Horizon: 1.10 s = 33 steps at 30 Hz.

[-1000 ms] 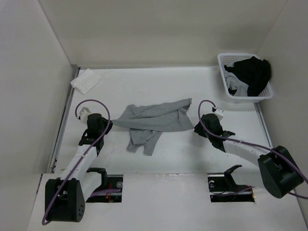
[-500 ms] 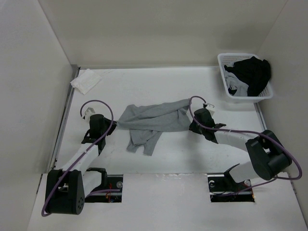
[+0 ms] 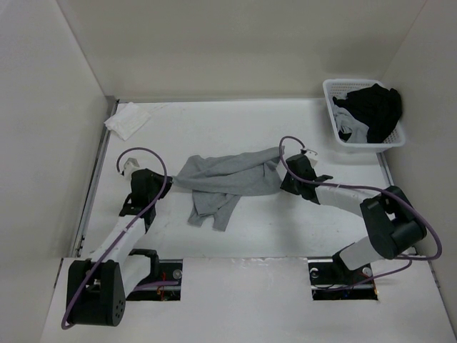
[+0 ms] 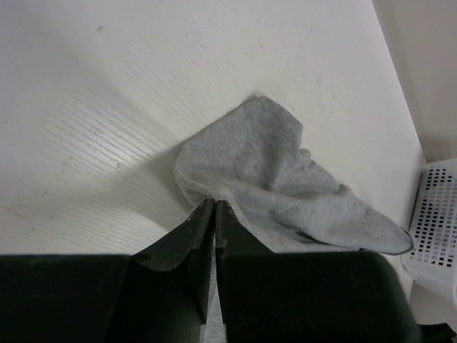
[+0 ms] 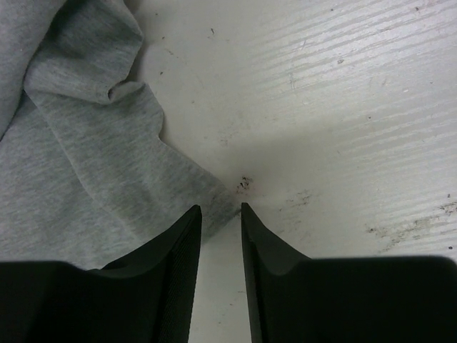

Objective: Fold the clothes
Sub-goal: Flatten the tank top out

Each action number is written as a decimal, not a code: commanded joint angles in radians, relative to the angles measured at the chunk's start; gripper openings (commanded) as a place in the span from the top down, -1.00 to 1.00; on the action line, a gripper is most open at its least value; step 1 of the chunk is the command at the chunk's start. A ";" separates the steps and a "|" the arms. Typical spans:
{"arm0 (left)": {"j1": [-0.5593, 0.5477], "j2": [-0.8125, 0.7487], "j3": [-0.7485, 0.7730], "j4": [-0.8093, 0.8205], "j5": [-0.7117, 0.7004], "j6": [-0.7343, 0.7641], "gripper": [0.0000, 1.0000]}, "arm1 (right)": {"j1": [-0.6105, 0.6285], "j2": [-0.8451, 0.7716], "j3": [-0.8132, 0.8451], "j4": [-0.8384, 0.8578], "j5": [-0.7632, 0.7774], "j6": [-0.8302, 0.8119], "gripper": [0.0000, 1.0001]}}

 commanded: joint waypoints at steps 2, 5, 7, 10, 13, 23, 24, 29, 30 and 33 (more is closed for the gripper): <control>-0.016 -0.033 0.001 0.070 0.013 -0.019 0.93 | 0.000 0.023 0.066 -0.060 0.008 0.006 0.22; -0.018 -0.046 -0.002 0.075 0.009 -0.022 0.93 | 0.000 0.040 0.097 -0.106 0.011 0.006 0.28; -0.006 -0.061 -0.002 0.075 0.016 -0.031 0.93 | 0.000 0.048 0.108 -0.124 0.011 0.021 0.25; -0.001 -0.075 0.016 0.070 -0.004 -0.054 0.93 | 0.000 0.051 0.106 -0.121 -0.007 0.055 0.31; -0.006 -0.049 0.038 0.067 -0.014 -0.057 0.93 | 0.000 0.067 0.099 -0.112 -0.015 0.075 0.41; -0.004 -0.023 0.059 0.059 -0.017 -0.060 0.93 | 0.000 0.055 0.049 -0.043 -0.018 0.098 0.39; -0.004 -0.026 0.058 0.059 -0.015 -0.062 0.93 | 0.000 0.060 0.052 -0.043 -0.020 0.098 0.50; -0.009 -0.049 0.058 0.050 -0.018 -0.062 0.93 | 0.000 0.080 0.056 -0.023 -0.012 0.101 0.86; -0.010 -0.052 0.058 0.047 -0.018 -0.062 0.93 | 0.000 0.074 0.051 -0.013 -0.008 0.101 0.92; -0.021 -0.053 0.062 0.042 -0.021 -0.063 0.93 | 0.013 0.016 0.028 0.015 0.029 0.095 1.00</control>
